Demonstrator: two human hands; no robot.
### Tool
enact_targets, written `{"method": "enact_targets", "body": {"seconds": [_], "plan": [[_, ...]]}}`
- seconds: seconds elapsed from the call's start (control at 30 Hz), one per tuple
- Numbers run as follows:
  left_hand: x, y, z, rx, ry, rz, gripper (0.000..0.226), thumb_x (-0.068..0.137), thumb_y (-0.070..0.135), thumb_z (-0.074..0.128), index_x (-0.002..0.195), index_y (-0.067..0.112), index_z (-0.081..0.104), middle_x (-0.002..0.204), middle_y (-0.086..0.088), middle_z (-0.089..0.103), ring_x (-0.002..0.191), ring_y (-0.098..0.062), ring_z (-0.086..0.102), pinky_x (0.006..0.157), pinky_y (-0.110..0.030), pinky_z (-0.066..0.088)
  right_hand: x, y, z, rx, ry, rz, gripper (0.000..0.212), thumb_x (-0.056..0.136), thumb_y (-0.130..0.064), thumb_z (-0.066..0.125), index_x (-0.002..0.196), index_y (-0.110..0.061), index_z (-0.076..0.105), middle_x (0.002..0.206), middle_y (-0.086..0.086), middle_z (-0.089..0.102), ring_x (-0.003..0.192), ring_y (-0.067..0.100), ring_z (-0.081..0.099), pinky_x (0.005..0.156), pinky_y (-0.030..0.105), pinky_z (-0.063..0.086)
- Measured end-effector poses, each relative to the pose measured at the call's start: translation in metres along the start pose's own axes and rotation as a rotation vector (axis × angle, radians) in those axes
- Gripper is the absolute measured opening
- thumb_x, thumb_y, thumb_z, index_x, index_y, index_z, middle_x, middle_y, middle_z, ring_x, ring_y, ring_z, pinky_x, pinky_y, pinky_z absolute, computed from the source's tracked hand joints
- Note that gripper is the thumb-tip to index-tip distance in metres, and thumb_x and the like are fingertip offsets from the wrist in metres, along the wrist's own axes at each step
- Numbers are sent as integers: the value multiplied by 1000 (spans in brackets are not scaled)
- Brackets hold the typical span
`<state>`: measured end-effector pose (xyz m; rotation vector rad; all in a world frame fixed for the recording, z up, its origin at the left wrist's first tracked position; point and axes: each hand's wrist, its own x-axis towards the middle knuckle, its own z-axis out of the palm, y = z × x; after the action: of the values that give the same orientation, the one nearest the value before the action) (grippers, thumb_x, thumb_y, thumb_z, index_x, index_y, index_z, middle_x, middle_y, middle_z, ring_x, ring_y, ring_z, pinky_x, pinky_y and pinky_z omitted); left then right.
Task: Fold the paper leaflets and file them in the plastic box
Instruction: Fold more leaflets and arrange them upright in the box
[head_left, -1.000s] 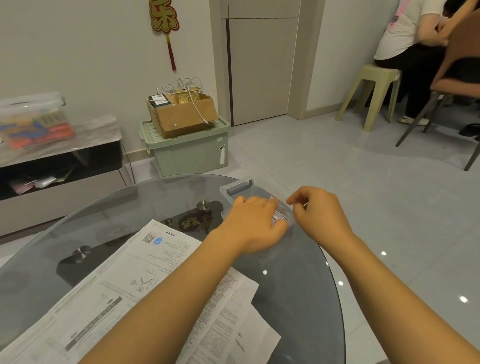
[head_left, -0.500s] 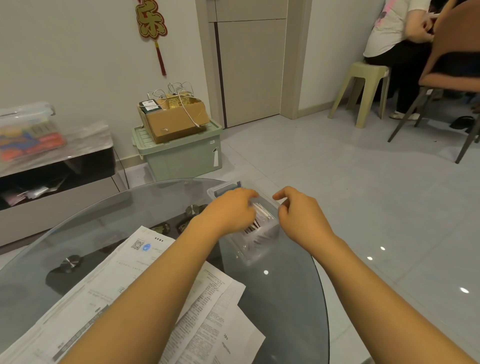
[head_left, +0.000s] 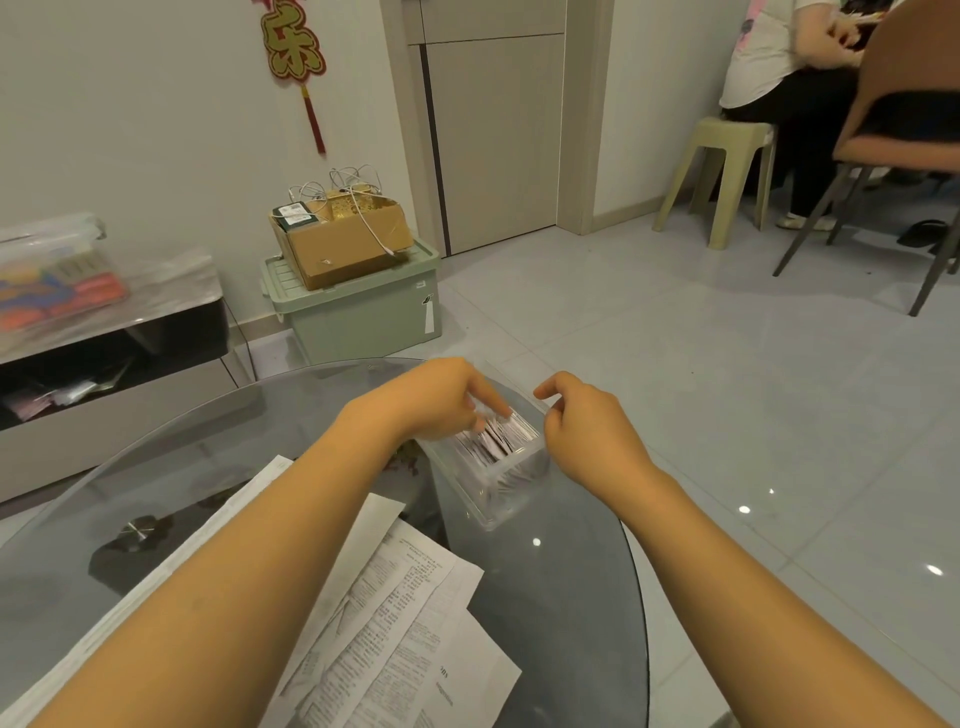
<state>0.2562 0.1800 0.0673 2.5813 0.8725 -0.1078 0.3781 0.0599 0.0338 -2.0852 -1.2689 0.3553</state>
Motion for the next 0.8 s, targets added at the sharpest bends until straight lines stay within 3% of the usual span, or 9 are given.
{"method": "enact_targets", "body": {"seconds": [0.23,0.47,0.53,0.63,0.8], "plan": [[8,1,13,-60,16,-4,23,82,14,71,101,26,74,107,5,70,98,-14,62,95,-33,48,-1,-3,0,-9,-5,5,32,92,-4,39,121,-11,51,105,11,60,79,20,50,65,28,38],[21,9,25,-123,98,-4,17,77,11,74,91,21,77,91,2,72,89,-15,65,79,-27,51,0,-4,1,-44,-5,11,33,92,-4,40,123,-10,49,111,11,59,87,24,54,67,28,39],[18,7,25,-125,162,9,14,75,14,77,88,20,77,95,3,64,89,-12,60,77,-25,48,0,-4,1,-44,-10,9,34,92,-4,40,124,-11,49,111,11,60,85,23,53,67,28,39],[13,4,27,-163,259,54,23,72,14,80,93,20,73,104,4,60,92,-10,57,84,-29,51,0,-3,-1,-45,-7,5,34,92,-3,39,124,-11,49,112,11,60,84,22,52,67,28,39],[14,5,29,-59,169,29,16,80,18,73,95,20,76,102,1,72,90,-15,65,87,-30,53,-1,-5,0,-46,2,5,31,92,-4,39,121,-10,50,110,12,60,89,25,56,70,31,44]]}}
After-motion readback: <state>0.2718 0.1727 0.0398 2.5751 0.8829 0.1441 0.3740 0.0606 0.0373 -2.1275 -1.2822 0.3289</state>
